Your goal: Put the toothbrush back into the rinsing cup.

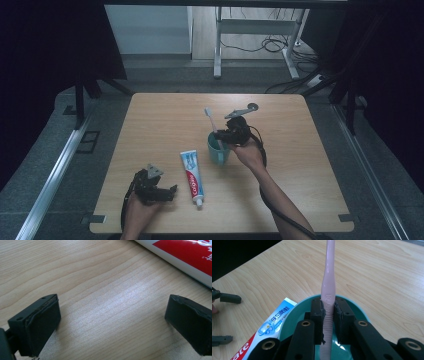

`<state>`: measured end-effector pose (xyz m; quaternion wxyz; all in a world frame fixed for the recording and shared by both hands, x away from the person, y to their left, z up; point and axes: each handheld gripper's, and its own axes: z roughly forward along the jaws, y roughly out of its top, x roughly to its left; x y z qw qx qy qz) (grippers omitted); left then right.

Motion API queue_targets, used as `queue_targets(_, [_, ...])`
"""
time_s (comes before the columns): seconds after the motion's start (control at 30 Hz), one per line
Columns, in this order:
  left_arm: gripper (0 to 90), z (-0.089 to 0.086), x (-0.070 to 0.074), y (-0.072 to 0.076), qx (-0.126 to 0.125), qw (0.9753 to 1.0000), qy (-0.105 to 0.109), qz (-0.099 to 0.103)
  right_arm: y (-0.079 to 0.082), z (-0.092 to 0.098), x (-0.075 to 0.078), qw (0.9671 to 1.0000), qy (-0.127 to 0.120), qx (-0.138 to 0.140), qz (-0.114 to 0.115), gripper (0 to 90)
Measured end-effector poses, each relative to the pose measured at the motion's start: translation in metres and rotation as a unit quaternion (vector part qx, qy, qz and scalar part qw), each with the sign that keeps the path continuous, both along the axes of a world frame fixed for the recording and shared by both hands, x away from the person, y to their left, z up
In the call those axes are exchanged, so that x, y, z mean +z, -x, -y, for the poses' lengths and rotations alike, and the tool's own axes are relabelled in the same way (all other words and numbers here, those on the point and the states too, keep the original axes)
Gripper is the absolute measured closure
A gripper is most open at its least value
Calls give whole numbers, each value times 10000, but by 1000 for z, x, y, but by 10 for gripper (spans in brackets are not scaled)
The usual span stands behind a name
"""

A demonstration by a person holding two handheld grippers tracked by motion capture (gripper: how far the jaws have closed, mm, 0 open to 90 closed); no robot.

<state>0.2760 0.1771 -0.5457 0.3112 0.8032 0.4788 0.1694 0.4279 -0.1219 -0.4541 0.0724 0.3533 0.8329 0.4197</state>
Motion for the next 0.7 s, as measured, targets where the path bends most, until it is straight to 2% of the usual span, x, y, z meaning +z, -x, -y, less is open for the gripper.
queue_targets(0.43, [2,0,0,0,-4,10000,-2,-3,-2,-2,-15,9999,79,-19,-150,775])
queue_targets(0.7, [2,0,0,0,-3,10000,-2,-3,-4,-2,-18,9996,156,19,-226,767])
